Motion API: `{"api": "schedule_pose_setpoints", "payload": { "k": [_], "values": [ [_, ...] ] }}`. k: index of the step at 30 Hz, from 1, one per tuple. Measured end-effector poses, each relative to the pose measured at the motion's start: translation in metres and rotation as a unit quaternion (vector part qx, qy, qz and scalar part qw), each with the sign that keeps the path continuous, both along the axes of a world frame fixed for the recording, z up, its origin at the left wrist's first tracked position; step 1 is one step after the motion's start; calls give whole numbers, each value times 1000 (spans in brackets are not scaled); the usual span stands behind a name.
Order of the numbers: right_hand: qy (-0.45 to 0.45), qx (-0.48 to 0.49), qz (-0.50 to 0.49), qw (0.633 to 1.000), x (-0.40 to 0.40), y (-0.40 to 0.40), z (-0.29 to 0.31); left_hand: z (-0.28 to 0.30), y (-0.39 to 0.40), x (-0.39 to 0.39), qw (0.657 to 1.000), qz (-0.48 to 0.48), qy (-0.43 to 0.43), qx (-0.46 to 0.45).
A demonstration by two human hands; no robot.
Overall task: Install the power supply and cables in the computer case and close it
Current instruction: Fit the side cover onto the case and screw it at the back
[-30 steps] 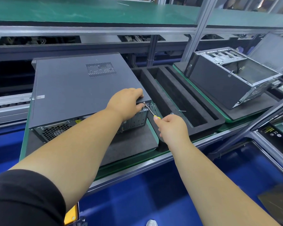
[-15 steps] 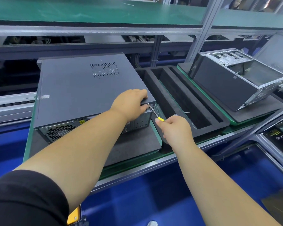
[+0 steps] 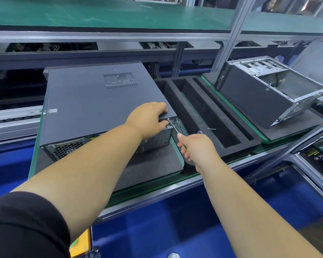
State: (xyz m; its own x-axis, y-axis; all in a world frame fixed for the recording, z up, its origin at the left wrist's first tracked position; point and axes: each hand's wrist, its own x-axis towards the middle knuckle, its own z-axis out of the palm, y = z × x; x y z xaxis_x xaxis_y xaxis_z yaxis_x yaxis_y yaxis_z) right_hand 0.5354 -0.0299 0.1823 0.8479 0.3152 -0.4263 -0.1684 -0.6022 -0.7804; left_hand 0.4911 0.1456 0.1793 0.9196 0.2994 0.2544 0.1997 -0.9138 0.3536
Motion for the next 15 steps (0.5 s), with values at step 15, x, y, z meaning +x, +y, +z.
{"api": "schedule_pose_setpoints", "payload": {
  "k": [15],
  "values": [
    [4, 71, 115, 991, -20, -16, 46, 34, -18, -85, 440, 142, -108, -880]
  ]
}}
